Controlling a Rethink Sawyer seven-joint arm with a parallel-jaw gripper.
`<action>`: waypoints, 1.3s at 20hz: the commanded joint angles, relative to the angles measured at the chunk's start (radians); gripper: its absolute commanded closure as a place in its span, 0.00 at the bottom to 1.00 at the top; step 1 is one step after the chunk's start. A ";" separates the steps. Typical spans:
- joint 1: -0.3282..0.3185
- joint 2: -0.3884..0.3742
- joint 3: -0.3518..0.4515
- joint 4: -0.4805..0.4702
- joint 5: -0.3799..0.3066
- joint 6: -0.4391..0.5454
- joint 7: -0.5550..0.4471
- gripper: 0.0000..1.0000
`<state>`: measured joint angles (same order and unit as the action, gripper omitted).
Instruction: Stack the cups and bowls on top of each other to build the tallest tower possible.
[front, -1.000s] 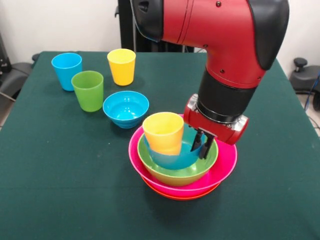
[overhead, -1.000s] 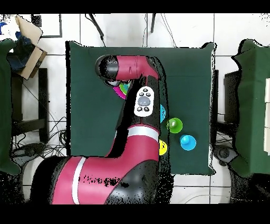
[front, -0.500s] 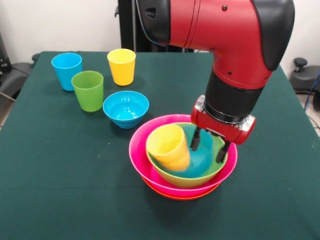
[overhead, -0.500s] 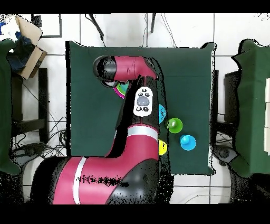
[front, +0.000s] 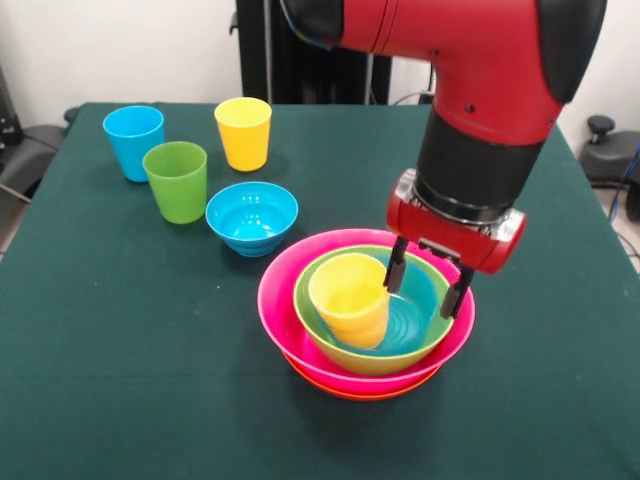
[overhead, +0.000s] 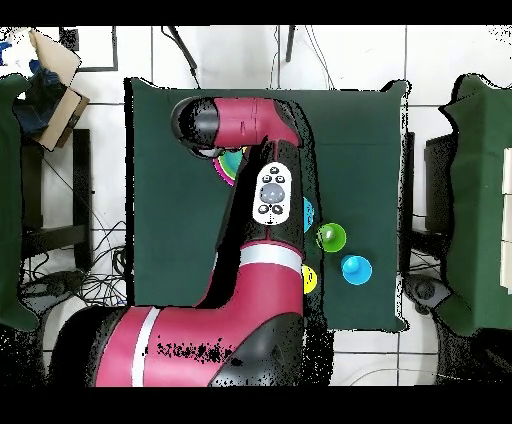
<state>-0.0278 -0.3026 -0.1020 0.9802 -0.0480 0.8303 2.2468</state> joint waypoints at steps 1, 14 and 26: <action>0.003 -0.067 0.063 0.064 -0.070 0.095 -0.165 0.00; -0.020 -0.133 0.074 0.117 -0.074 0.123 -0.199 0.00; -0.063 -0.268 0.104 0.335 -0.061 0.040 -0.226 0.00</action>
<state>-0.0575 -0.5108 -0.0996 1.0782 -0.0577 0.8305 2.2468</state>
